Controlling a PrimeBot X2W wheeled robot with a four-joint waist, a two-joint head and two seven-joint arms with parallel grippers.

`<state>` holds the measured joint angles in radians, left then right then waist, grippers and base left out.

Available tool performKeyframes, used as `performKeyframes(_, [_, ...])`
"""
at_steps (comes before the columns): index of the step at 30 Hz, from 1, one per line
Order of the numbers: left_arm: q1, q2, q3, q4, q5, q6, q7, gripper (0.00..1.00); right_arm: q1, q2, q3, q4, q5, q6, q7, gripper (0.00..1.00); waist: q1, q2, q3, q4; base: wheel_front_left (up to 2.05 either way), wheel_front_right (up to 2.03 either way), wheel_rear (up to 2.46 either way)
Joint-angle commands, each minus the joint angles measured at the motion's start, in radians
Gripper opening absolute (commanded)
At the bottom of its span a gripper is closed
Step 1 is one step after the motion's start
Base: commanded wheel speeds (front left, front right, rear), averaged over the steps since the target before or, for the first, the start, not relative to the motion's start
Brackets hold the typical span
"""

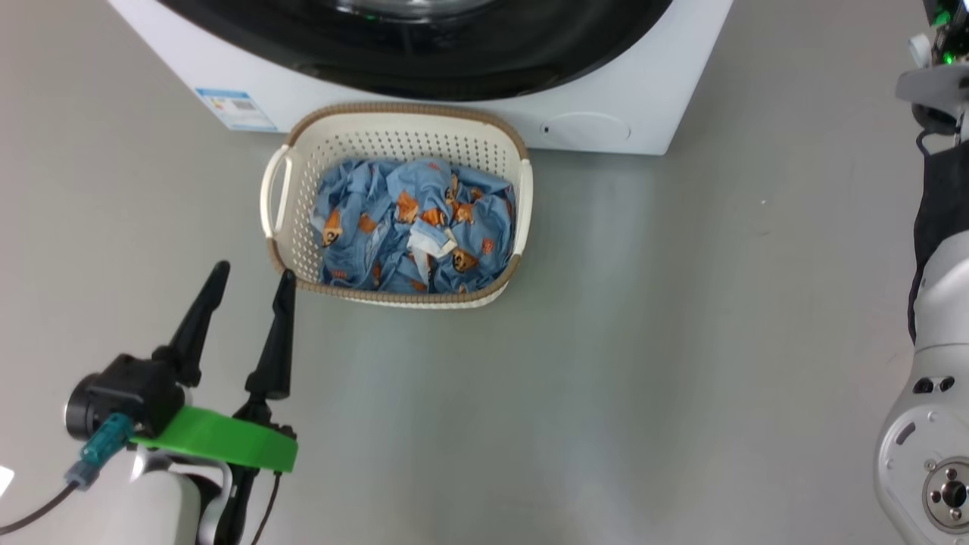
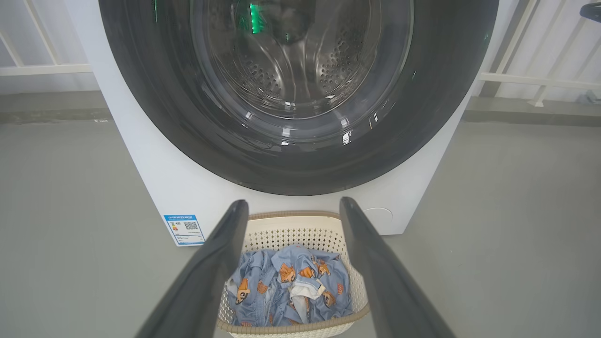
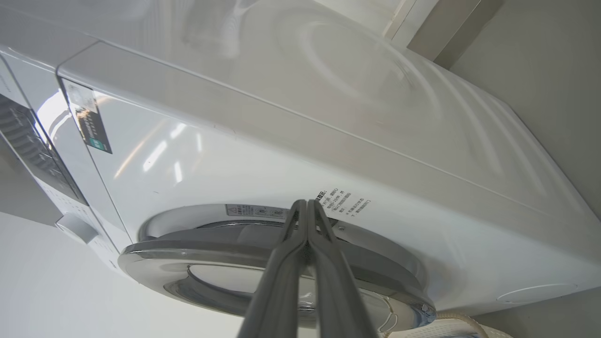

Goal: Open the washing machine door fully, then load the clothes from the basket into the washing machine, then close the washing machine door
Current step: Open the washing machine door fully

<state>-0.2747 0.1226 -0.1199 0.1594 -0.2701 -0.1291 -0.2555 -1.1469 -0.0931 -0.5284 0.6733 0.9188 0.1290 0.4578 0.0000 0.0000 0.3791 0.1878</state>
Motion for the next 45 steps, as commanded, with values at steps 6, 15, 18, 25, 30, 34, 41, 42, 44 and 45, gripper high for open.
performKeyframes(6, [-0.062,0.008,0.027,-0.038,-0.015,-0.002,-0.006,1.0,-0.088,0.033,0.008,-0.041,-0.051,0.002,0.027,0.0,0.0,0.0,0.071,0.031,0.0,0.0,0.0])
performKeyframes(15, [-0.097,-0.003,0.016,-0.041,-0.024,-0.002,-0.006,1.0,-0.135,0.041,0.036,-0.044,-0.093,0.002,0.046,0.0,0.0,0.0,0.123,0.051,0.0,0.0,0.0])
performKeyframes(18, [-0.105,-0.007,0.012,-0.041,-0.026,-0.002,-0.006,1.0,-0.148,0.042,0.05,-0.034,-0.105,0.002,0.052,0.0,0.0,0.0,0.134,0.059,0.0,0.0,0.0])
performKeyframes(25, [-0.125,-0.016,0.003,-0.051,-0.029,-0.002,-0.006,1.0,-0.19,0.043,0.092,0.012,-0.095,0.002,0.031,0.0,0.0,0.0,0.166,0.078,0.0,0.0,0.0])
performKeyframes(30, [-0.136,-0.024,-0.003,-0.056,-0.034,-0.002,-0.006,1.0,-0.221,0.043,0.107,0.04,-0.097,0.002,0.012,0.0,0.0,0.0,0.189,0.089,0.0,0.0,0.0])
performKeyframes(34, [-0.138,-0.03,0.004,-0.07,-0.041,-0.002,-0.006,1.0,-0.253,0.043,0.115,0.06,-0.105,0.002,0.001,0.0,0.0,0.0,0.214,0.09,0.0,0.0,0.0])
performKeyframes(41, [-0.147,-0.041,0.0,-0.071,-0.046,-0.002,-0.006,1.0,-0.282,0.043,0.115,0.075,-0.127,0.002,-0.001,0.0,0.0,0.0,0.239,0.096,0.0,0.0,0.0])
performKeyframes(42, [-0.148,-0.043,-0.001,-0.07,-0.046,-0.002,-0.006,1.0,-0.286,0.043,0.115,0.079,-0.127,0.002,0.0,0.0,0.0,0.0,0.241,0.096,0.0,0.0,0.0])
performKeyframes(44, [-0.151,-0.046,-0.003,-0.07,-0.047,-0.002,-0.006,1.0,-0.291,0.043,0.12,0.086,-0.126,0.002,0.003,0.0,0.0,0.0,0.245,0.097,0.0,0.0,0.0])
performKeyframes(45, [-0.153,-0.047,-0.004,-0.069,-0.048,-0.002,-0.006,1.0,-0.293,0.043,0.123,0.09,-0.125,0.002,0.005,0.0,0.0,0.0,0.245,0.099,0.0,0.0,0.0])
